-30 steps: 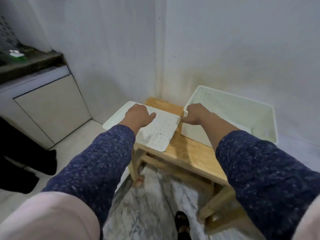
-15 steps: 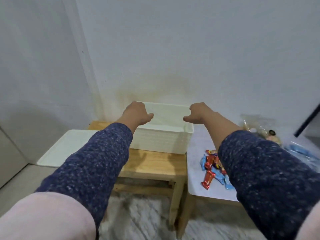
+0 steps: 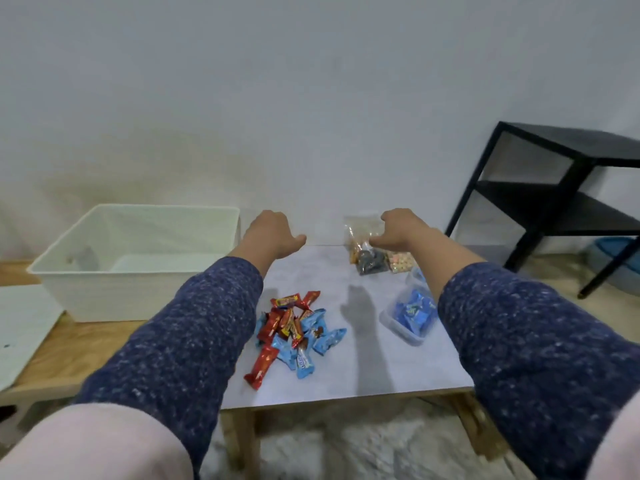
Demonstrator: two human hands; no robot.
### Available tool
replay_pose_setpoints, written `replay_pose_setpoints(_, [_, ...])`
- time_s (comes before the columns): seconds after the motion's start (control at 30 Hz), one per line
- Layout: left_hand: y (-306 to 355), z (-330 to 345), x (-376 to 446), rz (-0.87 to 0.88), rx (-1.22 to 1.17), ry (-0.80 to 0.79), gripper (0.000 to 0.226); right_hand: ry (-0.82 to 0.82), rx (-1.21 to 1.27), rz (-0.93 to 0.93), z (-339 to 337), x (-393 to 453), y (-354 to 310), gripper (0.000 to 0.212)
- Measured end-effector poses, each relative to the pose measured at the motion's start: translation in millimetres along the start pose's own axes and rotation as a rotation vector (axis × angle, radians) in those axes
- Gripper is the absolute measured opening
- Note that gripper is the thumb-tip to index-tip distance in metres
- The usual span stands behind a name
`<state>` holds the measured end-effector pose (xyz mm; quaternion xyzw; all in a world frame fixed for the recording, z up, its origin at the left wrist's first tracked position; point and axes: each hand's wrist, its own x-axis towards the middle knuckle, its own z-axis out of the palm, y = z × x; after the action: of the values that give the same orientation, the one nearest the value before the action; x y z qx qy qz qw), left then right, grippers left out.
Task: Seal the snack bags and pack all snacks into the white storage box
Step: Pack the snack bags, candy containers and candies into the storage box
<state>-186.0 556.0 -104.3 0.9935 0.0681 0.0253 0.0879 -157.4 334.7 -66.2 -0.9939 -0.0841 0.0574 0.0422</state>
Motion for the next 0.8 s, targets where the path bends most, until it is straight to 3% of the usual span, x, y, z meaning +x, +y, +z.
replay_pose_setpoints(0.3, [72.3, 35.7, 79.0, 0.081, 0.003, -0.084, 0.056, -0.04, 0.058, 0.117, 10.2, 54.2, 83.8, 0.059])
replay_pose_setpoints(0.47, [97.9, 56.8, 137.9, 0.101, -0.033, -0.156, 0.058, -0.077, 0.106, 0.149, 16.6, 102.0, 117.5, 0.073])
replay_pose_setpoints(0.8, [136.9, 144.1, 207.2, 0.083, -0.285, -0.379, 0.07, -0.199, 0.212, 0.173, 71.5, 190.5, 173.5, 0.069])
